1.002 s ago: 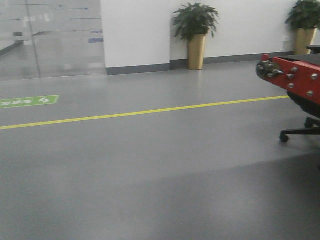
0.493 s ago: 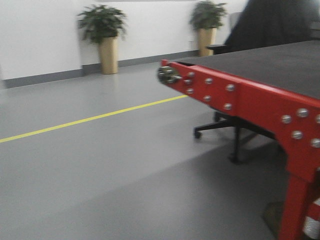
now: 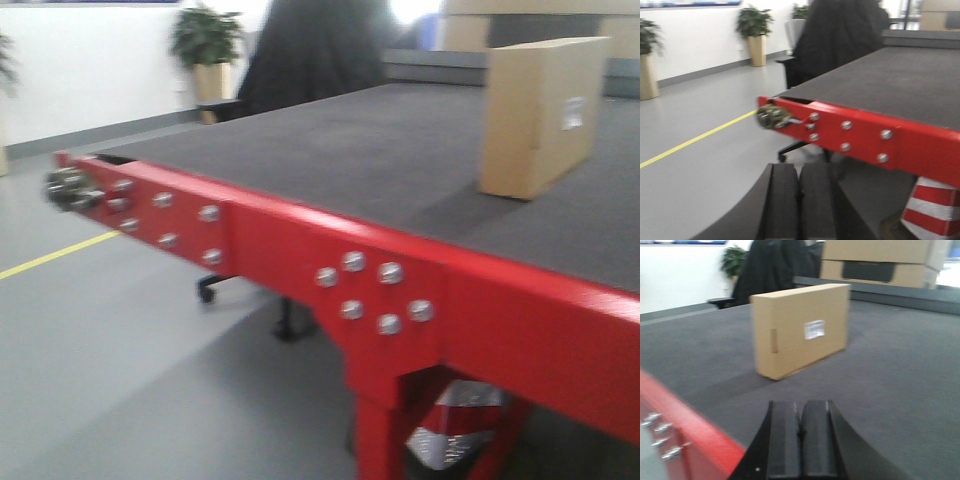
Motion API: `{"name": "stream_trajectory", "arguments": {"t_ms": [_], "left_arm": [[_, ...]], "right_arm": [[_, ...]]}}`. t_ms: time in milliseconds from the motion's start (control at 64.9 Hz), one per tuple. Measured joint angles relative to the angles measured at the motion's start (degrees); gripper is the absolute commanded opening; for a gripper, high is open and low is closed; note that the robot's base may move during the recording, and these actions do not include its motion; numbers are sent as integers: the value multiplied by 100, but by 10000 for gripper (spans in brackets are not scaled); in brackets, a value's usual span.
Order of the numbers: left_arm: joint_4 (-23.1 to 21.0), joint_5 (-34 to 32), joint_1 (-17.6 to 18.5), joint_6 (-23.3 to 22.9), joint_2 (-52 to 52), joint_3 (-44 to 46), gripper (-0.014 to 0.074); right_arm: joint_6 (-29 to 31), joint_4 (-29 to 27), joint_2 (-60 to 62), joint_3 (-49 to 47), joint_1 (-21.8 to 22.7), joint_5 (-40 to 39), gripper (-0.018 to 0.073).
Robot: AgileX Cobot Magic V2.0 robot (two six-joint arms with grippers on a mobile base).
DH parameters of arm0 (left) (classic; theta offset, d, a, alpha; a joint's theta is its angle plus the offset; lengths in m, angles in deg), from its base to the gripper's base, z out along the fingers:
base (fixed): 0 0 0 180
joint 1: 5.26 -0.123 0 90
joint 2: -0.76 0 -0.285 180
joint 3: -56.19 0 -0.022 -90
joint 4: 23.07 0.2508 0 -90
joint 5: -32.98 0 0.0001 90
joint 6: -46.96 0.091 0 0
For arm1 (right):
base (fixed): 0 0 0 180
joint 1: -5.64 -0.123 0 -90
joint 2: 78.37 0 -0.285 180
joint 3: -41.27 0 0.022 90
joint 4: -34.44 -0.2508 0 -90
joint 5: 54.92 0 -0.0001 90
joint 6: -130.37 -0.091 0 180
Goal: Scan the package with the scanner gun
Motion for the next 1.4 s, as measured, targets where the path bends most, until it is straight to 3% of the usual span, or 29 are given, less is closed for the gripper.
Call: {"name": "stream_trajectory", "arguments": {"t_ms": [1403], "left_arm": [[0, 0, 0, 0, 0, 0, -111]], "right_arm": [[0, 0, 0, 0, 0, -12, -151]]}}
